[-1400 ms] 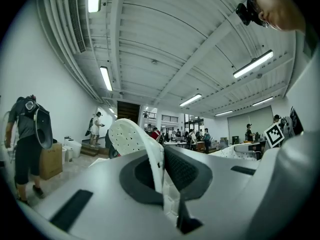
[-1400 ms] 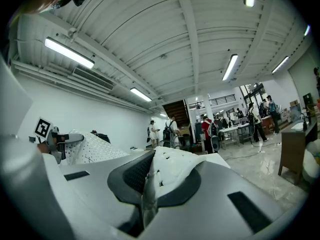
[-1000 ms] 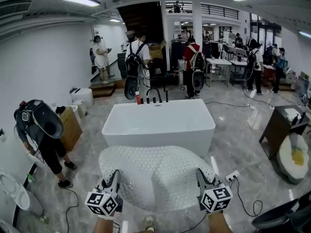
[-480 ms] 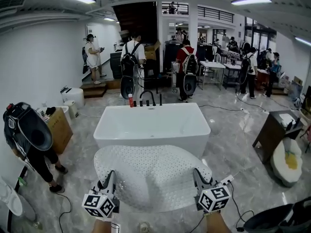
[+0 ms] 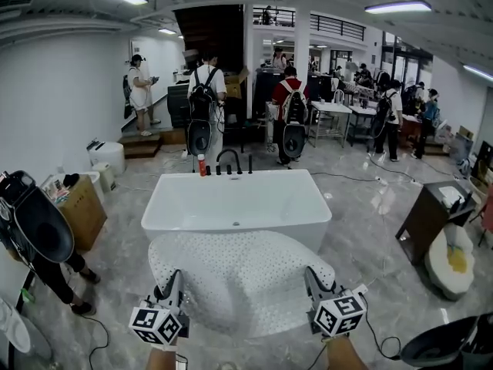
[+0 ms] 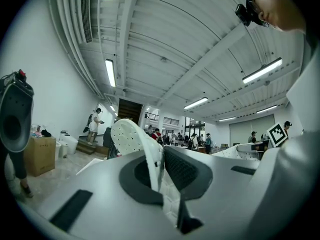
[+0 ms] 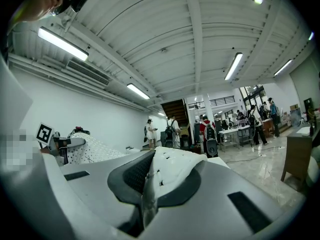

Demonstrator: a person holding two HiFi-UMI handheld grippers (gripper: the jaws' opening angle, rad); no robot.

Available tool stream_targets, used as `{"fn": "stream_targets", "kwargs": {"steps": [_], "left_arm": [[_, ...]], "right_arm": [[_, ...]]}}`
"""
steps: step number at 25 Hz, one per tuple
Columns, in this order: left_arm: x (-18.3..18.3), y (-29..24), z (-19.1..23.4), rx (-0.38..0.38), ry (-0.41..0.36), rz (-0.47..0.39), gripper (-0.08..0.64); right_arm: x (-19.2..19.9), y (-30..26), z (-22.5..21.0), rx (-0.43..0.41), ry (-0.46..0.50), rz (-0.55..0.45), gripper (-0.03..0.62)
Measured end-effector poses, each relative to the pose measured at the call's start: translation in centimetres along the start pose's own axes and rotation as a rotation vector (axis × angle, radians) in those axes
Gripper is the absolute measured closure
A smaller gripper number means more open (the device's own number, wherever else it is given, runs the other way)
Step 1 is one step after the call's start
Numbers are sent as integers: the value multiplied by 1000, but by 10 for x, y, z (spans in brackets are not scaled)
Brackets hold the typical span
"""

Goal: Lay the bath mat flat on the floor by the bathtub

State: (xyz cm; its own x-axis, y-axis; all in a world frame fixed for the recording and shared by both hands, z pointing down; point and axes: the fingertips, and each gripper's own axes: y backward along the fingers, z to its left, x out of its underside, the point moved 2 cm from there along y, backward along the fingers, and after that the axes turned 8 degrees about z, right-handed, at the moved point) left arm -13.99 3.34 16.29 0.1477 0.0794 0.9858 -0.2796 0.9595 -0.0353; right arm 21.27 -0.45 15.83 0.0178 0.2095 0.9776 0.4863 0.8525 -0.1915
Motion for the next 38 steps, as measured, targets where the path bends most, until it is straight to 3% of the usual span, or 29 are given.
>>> {"fn": "stream_targets", "kwargs": {"steps": [18, 29, 38], "left_arm": [[-20, -58, 79, 36, 33, -9, 534], [-9, -73, 140, 55, 65, 10, 534], [-11, -78, 145, 66, 70, 10, 534]], "right_arm": [[-30, -87, 20, 30, 12, 0, 560], [-22, -143, 57, 35, 27, 29, 560], [-22, -143, 56, 50, 15, 31, 560]]}}
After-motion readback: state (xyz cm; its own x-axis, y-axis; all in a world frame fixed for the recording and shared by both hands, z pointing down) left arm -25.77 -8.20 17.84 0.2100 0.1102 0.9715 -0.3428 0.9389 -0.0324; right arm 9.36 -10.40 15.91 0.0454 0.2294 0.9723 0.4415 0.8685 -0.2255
